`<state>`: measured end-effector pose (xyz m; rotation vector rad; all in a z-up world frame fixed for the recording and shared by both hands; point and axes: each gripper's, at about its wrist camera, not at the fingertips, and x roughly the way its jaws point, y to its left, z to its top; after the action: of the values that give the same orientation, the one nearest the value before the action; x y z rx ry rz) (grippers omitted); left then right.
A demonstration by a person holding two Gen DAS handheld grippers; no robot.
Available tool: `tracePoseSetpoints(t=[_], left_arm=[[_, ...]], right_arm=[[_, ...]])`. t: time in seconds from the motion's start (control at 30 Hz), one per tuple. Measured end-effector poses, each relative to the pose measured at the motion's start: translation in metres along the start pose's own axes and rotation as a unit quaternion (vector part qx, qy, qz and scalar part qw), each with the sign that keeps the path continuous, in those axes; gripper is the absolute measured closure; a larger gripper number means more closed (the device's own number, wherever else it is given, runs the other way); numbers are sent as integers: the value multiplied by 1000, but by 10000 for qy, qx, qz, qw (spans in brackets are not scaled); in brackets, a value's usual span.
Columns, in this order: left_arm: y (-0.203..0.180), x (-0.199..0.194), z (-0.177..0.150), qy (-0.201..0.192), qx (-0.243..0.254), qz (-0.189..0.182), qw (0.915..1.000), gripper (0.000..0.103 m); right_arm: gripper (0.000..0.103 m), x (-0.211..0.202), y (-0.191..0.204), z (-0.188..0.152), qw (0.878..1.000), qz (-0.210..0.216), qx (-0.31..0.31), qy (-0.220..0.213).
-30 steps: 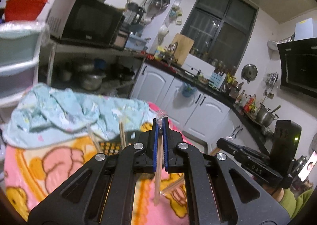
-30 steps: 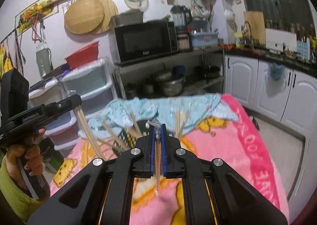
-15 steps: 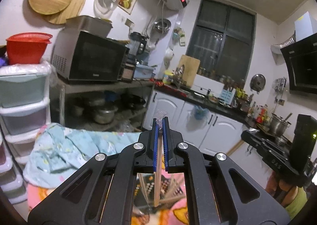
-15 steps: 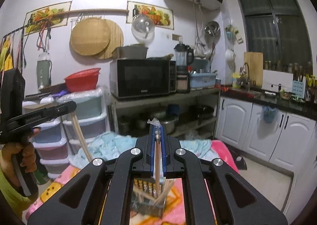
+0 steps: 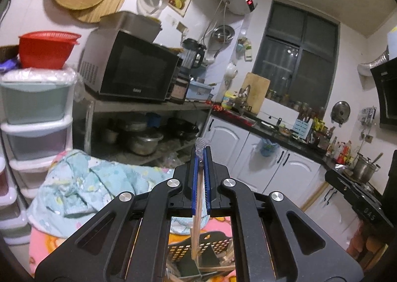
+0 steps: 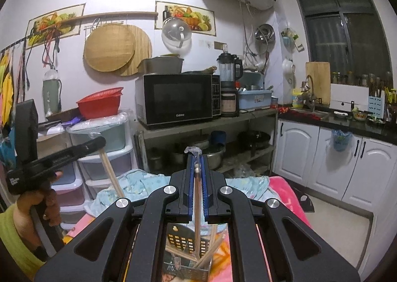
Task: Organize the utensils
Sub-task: 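Lift the left tool's chopstick into the caddy while the right tool inserts its own, then open the left tool to release its chopstick while the right tool opens too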
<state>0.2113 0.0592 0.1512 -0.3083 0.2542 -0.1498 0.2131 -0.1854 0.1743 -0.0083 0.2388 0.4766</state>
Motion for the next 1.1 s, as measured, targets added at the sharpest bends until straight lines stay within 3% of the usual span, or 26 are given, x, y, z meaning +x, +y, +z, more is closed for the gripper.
tracePoseSetpoints(t=[0.5,0.57,0.63,0.7,0.8,0.93,1.1], left_arm=[[9,32,-44,623,-5,43,9980,100],[10,34,-47,690,4,57,9976,97],[11,34,-49,740,-17,41,9972,77],[12,32,-50,755,-22,17,9971,68],[11,26,-50,762,-3,42,9971,55],[11,19,-47,752,-35,37,9972,31],[9,10,-44,822,-31,88,9966,11]], right_arm=[[97,41,11,-35,9989,85,53,467],[97,46,13,-39,9983,102,44,568],[89,48,13,-43,9980,60,56,633],[68,49,12,-45,9975,68,139,686],[58,46,9,-49,9969,74,232,742],[49,41,6,-53,9963,69,314,793],[42,32,3,-57,9960,22,344,830]])
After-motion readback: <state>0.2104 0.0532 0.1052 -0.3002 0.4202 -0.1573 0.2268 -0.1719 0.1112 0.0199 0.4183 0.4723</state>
